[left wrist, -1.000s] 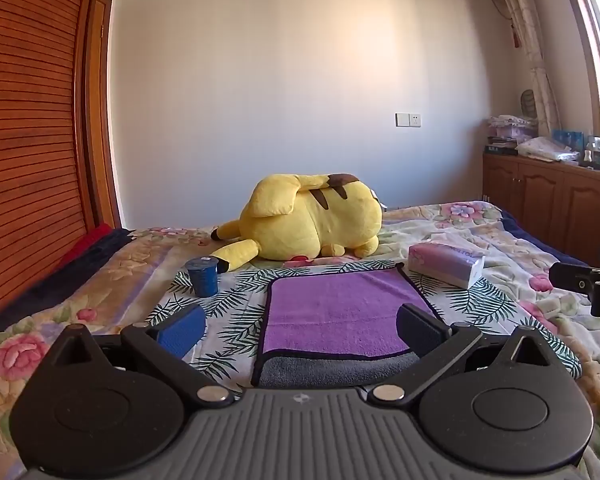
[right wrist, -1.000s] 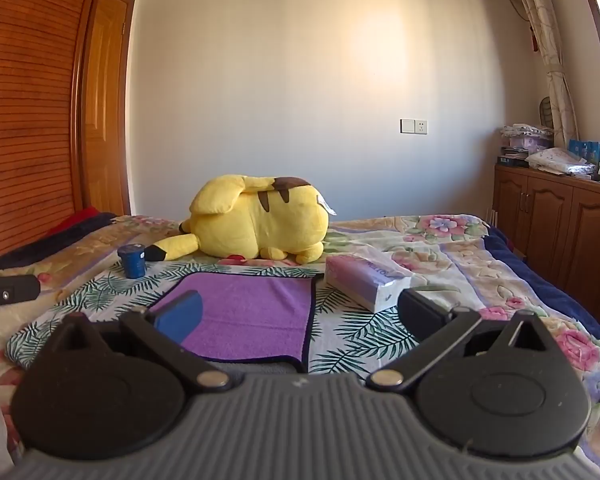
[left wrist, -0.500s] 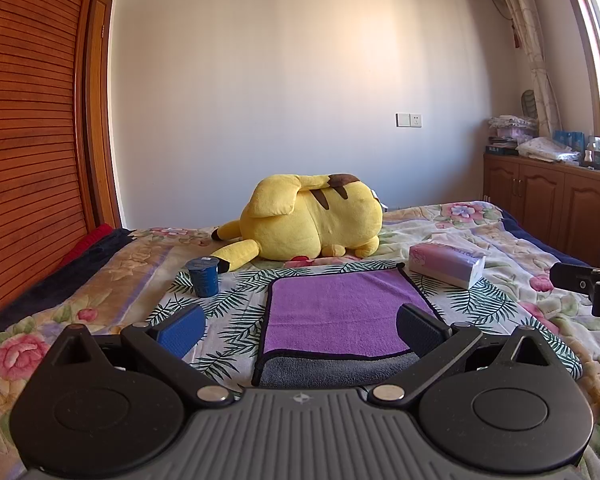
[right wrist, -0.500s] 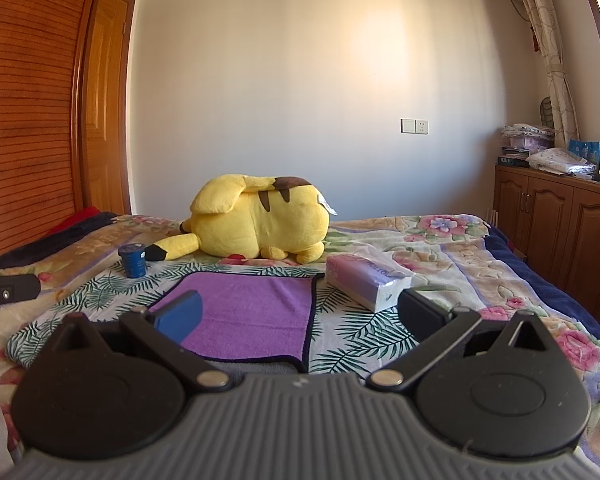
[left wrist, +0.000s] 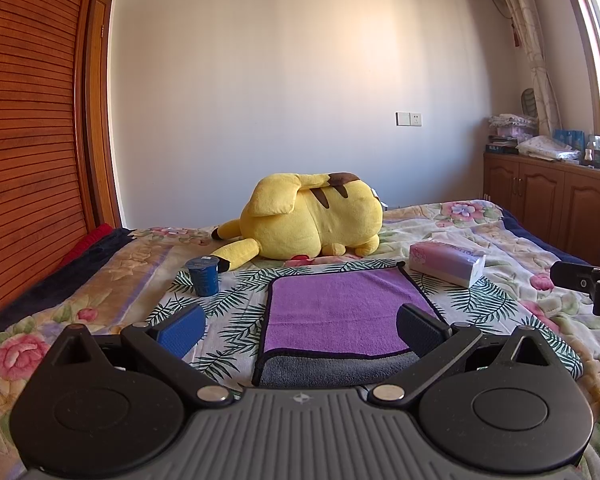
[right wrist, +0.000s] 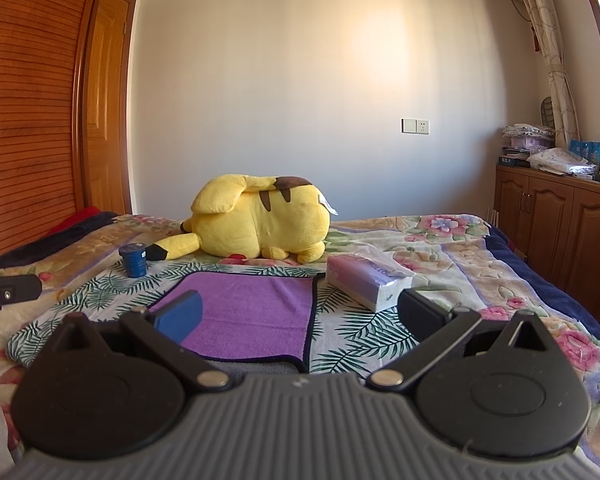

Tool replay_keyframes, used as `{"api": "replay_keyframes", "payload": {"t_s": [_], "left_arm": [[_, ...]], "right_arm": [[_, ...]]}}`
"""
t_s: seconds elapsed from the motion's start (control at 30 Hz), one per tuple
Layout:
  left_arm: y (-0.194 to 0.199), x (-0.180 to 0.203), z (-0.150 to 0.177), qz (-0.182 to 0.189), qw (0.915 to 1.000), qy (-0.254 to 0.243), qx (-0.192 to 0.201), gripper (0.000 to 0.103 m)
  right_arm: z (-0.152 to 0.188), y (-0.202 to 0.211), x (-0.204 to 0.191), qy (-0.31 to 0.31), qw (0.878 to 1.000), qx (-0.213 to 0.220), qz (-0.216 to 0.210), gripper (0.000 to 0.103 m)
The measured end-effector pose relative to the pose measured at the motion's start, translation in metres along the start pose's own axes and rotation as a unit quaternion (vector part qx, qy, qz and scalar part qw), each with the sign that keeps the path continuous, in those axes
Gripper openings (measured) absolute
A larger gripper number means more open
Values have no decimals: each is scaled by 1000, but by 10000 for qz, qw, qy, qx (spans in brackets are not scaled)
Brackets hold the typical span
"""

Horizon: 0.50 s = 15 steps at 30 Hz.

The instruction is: Fold towel

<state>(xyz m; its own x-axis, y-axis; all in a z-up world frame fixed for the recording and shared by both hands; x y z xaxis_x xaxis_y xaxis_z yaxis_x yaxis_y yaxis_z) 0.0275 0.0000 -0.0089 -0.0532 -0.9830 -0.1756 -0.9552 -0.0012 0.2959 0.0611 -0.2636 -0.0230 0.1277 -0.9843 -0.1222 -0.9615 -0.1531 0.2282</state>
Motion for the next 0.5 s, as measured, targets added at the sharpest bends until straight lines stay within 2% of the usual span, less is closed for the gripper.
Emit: {"api": "replay_keyframes", "payload": {"t_s": [0.5], "left_arm": [[-3,-8,-3,0,10000,0,-6,87]], "right_arm": [[0,0,-1,1,10000,-4,1,103]]}}
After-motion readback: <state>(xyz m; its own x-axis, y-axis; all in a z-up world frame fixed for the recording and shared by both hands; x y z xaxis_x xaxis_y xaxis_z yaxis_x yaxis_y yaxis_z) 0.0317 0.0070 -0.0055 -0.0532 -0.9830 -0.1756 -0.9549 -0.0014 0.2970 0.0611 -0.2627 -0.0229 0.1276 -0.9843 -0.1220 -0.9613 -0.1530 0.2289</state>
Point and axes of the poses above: each gripper's, at about its wrist camera, not at the fingertips, and y roughly against the way its jaws point, x to its right, z to its underside, the point moved 3 cm from there along -y, roughly the way its jaws point, and after that the axes turned 6 degrees about -y, right-handed, at the moved point
